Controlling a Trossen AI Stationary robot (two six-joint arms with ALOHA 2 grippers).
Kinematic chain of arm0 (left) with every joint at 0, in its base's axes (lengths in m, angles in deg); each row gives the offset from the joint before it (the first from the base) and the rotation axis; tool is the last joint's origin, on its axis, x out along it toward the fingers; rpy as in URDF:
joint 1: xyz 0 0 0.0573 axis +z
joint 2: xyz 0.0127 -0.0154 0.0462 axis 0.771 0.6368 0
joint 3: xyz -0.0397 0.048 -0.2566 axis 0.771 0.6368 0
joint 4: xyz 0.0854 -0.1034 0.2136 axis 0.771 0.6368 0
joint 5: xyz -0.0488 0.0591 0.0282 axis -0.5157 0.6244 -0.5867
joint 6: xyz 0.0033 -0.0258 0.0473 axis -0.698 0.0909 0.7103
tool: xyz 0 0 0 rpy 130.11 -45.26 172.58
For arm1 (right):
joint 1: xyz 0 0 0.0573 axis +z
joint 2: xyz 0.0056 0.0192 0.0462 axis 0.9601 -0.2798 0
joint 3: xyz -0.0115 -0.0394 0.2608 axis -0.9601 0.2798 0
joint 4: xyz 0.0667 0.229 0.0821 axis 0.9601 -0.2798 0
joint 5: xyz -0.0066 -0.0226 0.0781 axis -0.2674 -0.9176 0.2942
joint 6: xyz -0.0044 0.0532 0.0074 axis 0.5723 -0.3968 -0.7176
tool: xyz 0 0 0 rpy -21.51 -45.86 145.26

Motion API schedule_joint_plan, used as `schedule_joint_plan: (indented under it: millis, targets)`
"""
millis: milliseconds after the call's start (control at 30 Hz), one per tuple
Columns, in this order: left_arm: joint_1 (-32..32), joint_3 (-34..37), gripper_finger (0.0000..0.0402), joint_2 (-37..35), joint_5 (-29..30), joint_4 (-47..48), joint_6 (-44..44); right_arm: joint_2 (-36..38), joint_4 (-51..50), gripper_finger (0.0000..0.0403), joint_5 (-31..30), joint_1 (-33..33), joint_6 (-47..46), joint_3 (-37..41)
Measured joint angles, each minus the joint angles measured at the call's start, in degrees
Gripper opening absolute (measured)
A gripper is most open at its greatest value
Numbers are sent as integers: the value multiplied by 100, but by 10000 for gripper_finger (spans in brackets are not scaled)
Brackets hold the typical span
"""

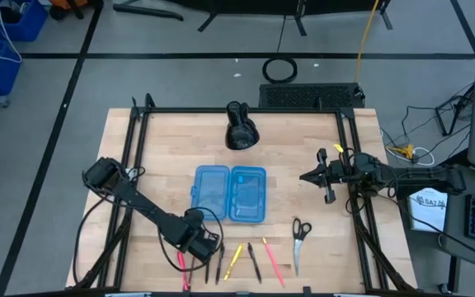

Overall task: Pick & place school supplies into a supply box
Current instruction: Put the brown pencil into the blue supply box

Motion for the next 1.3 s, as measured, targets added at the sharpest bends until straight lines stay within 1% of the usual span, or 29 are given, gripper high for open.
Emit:
schedule_joint_plan:
  millis: [100,200,367,467,567,667,767,867,967,1067,1167,1300]
  targets:
    - [8,-161,27,-13,5,156,94,0,0,0,0,0,0,-2]
    - [29,-353,19,-74,-4,439,208,0,-2,0,0,-1,0,-1]
    - [228,-946,17,-199,133,1014,414,0,-2,0,0,-2,-92,-2]
    - [518,-1351,24,-264,223,1140,810,0,-2,0,2,-2,-100,-2]
    - [878,-1711,20,-236,228,1180,1522,0,-2,0,0,0,-92,-1]
    - [1316,-1909,16,-249,271,960,2194,0,-2,0,0,-2,-90,0]
    - [1780,-1917,19,-240,280,772,2848,0,-2,0,0,-1,-87,-2]
    - [2245,-1917,22,-202,241,623,3305,0,-2,0,0,-2,-85,-2]
    - [2639,-1906,17,-90,237,166,3708,0,-2,0,0,0,-85,-2]
    - [2951,-1906,18,-1,233,-459,3980,1,-2,0,0,0,-83,-2]
    - [3209,-1910,25,165,172,-834,4082,2,0,0,0,-1,-66,0]
    - [3437,-1910,28,518,-56,-901,4089,-8,-3,0,1,-2,-35,-2]
